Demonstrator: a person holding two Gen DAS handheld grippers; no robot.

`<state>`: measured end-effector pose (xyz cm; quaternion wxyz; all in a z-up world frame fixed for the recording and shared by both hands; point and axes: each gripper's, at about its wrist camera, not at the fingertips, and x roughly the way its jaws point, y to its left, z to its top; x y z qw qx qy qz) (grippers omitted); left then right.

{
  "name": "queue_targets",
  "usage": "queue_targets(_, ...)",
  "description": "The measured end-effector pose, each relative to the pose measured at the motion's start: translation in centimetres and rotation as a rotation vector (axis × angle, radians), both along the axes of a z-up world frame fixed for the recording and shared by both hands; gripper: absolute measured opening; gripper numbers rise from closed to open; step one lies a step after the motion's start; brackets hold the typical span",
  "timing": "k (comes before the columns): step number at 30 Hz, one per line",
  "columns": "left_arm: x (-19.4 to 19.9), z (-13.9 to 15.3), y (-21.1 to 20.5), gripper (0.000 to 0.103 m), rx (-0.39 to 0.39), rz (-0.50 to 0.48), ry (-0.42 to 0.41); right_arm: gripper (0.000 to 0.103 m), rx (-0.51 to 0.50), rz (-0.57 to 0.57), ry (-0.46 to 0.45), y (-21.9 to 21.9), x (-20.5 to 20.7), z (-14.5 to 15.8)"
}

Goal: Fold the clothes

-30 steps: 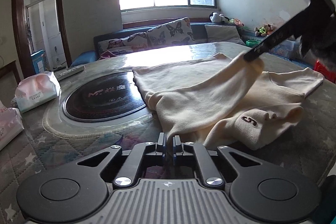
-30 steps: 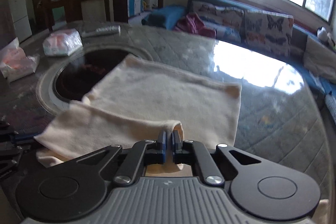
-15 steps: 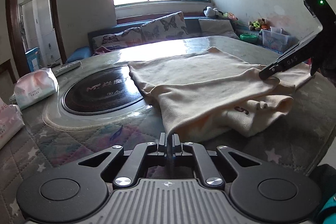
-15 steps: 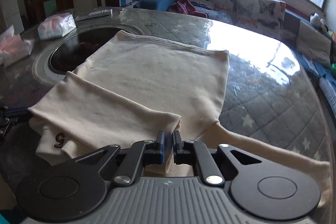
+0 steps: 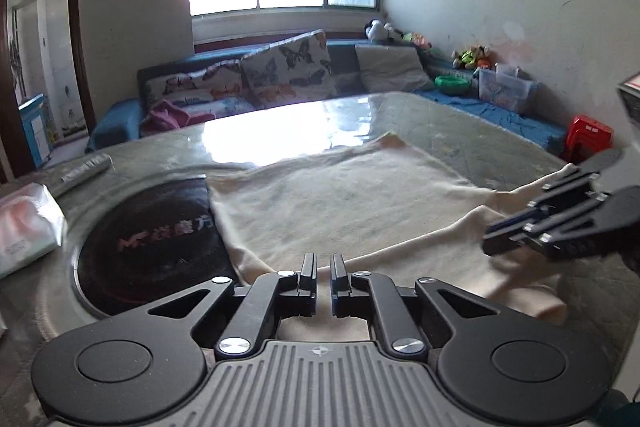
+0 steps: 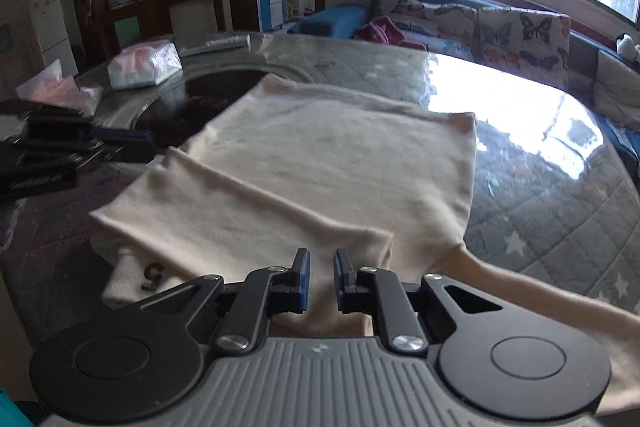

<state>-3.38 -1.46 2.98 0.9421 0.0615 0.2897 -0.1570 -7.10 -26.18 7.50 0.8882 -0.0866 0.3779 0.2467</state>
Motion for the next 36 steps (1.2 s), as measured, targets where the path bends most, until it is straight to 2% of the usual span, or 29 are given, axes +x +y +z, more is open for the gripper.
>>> queue_targets(3, 1.5, -1.9, -0.3, 0.009, 0.029, 0.022, 0.057, 0.014, 0.018, -0.002, 0.024, -1.1, -0.5, -0.2)
queue_targets(6, 1.2, -2.2, -0.3, 0.009, 0.037, 0.015, 0.041, 0.022, 0.049, -0.025, 0.011, -2.7, -1.4, 0.7)
queue_targets(9, 1.1, -1.9, -0.6, 0.012, 0.037, 0.015, 0.042, 0.024, 0.099, -0.097, 0.004, -5.5, -1.9, 1.7)
queue_targets(11, 1.0, -1.7, -0.9, 0.015, 0.036, 0.014, 0.039, 0.025, 0.091, -0.171, -0.017, -7.7, -2.2, 1.9)
queue_targets(12, 0.9, -1.5, -1.1, 0.021, 0.035, 0.011, 0.036, 0.025, 0.083, -0.211, -0.026, -8.9, -2.4, 1.9)
queue_targets(13, 0.8, -1.3, -1.4, 0.029, 0.036, 0.007, 0.031, 0.030, 0.072, -0.258, -0.033, -10.2, -2.5, 1.7)
queue_targets(14, 0.7, -1.1, -1.8, 0.032, 0.035, 0.000, 0.022, 0.038, 0.062, -0.305, -0.039, -11.5, -2.7, 1.6)
queue_targets(17, 0.4, -0.5, -3.0, 0.038, 0.028, -0.032, 0.003, 0.039, 0.031, -0.445, -0.058, -15.4, -3.1, 1.2)
queue_targets(18, 0.3, -0.3, -3.5, 0.049, 0.028, -0.039, -0.001, 0.039, 0.026, -0.486, -0.062, -16.4, -3.3, 1.0)
queue_targets(19, 0.2, -0.2, -4.0, 0.055, 0.029, -0.044, -0.004, 0.042, 0.021, -0.528, -0.065, -17.5, -3.4, 0.8)
queue_targets(21, 0.1, -0.1, -5.0, 0.057, 0.031, -0.062, -0.011, 0.047, 0.019, -0.614, -0.077, -19.8, -3.8, 0.3)
queue_targets(25, 0.0, 0.0, -6.6, 0.070, 0.023, -0.079, -0.006, 0.047, 0.047, -0.704, -0.078, -22.3, -4.1, -0.5)
queue_targets(33, -0.3, -0.4, -8.3, 0.081, 0.049, -0.083, 0.004, 0.045, 0.142, -0.742, -0.069, -24.3, -3.6, -2.3)
queue_targets(36, -0.4, -0.5, -8.6, 0.086, 0.056, -0.080, 0.003, 0.032, 0.156, -0.750, -0.077, -24.3, -3.7, -2.2)
